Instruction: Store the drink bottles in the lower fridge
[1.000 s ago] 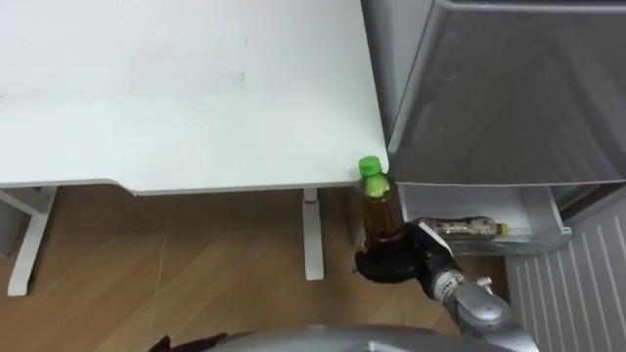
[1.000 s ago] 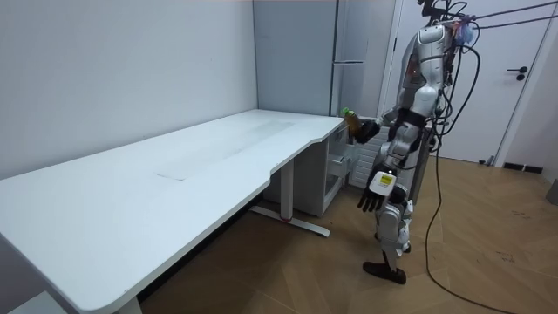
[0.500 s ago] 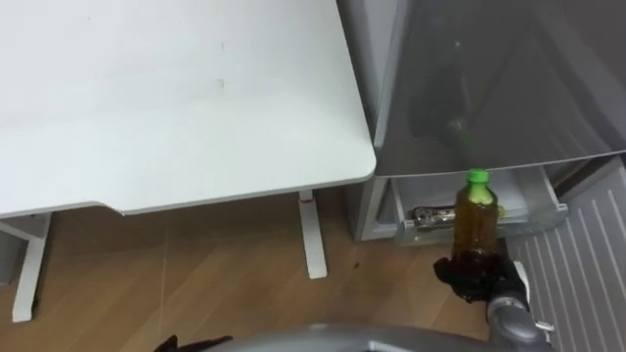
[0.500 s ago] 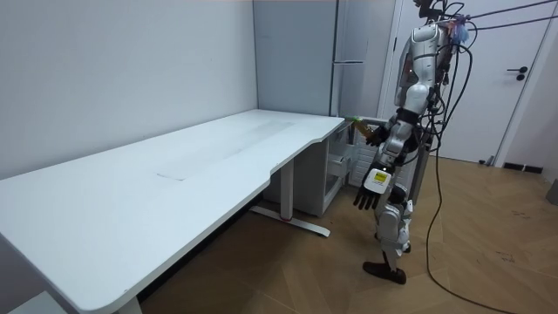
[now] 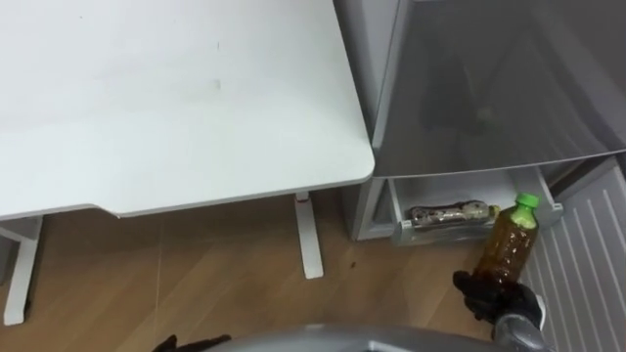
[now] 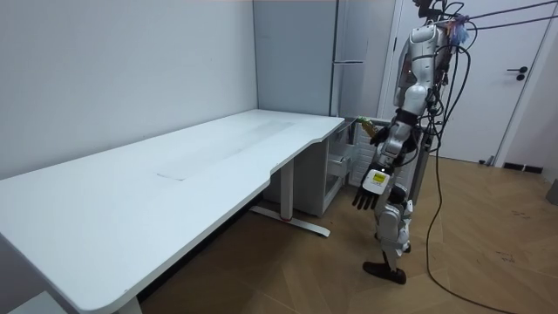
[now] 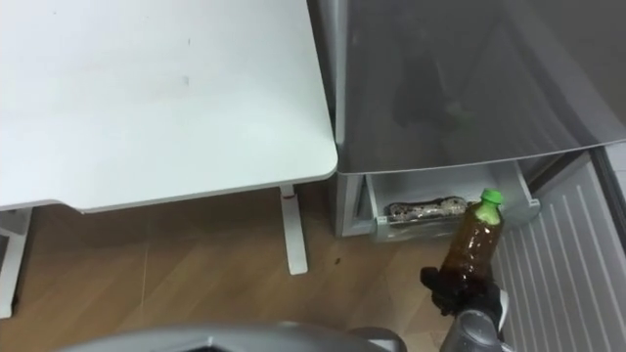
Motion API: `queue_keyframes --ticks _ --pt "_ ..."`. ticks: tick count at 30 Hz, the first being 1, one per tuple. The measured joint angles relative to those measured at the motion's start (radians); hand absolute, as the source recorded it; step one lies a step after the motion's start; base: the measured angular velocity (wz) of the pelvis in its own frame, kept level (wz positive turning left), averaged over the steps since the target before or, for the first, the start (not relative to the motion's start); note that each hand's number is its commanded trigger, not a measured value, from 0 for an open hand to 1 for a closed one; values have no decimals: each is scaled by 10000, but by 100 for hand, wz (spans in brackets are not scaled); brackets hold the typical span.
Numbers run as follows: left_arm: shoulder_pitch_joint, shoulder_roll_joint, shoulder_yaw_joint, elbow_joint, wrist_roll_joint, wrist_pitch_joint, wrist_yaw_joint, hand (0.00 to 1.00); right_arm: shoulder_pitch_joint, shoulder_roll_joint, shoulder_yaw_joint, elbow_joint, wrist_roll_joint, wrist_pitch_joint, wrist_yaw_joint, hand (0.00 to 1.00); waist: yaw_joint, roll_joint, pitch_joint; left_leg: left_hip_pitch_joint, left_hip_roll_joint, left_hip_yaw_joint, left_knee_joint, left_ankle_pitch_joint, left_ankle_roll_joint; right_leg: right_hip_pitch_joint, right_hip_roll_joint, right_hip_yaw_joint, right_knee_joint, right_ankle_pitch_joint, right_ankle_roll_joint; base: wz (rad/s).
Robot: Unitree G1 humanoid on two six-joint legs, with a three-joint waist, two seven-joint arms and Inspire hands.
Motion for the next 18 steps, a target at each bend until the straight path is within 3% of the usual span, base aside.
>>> queue_keyframes --ticks 8,12,18 --pt "128 81 205 -12 306 -11 -73 0 -122 -22 -26 71 1967 97 448 100 18 -163 -12 86 0 20 34 0 0 61 -3 16 17 -10 -10 0" --pt "325 81 579 -9 379 34 -245 0 -328 -31 -444 388 3774 420 881 100 -14 -242 -25 165 1 33 73 -1 1 168 -9 31 12 -37 -12 1" --pt "507 96 1030 -8 683 213 -587 0 -578 -62 -1271 1020 6111 562 1510 100 -11 -225 -24 -134 3 -184 316 -13 8 90 -17 -148 74 -51 -27 10"
